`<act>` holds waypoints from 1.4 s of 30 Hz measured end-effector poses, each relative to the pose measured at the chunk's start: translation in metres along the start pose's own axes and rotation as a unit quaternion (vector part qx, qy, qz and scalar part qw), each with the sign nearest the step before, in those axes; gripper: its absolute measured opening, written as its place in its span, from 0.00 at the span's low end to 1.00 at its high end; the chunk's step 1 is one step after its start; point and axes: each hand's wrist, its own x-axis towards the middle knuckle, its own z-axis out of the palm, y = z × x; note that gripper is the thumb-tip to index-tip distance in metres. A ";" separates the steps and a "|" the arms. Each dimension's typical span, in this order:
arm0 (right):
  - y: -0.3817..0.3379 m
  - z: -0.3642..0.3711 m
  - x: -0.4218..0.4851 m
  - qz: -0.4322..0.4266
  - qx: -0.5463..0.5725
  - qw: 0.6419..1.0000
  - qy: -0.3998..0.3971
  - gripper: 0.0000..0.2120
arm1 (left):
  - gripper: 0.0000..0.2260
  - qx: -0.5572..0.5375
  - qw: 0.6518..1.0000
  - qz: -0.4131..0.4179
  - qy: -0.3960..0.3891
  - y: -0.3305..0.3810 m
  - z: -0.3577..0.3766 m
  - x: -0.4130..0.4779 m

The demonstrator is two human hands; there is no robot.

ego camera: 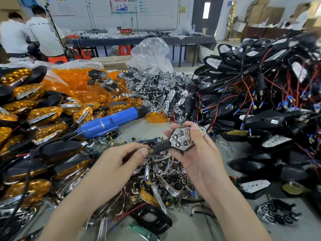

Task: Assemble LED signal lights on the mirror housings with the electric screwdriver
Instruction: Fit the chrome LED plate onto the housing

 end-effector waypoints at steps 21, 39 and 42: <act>0.004 0.002 0.002 0.002 0.009 0.999 0.031 0.10 | 0.10 0.007 0.999 -0.004 0.048 -0.006 0.007 0.000; 0.007 0.001 0.004 -0.013 -0.005 1.000 0.028 0.14 | 0.08 0.025 0.997 -0.017 0.076 -0.008 0.011 0.000; 0.009 0.000 0.004 -0.012 -0.022 0.999 0.041 0.15 | 0.07 0.032 0.997 -0.015 0.074 -0.008 0.011 -0.001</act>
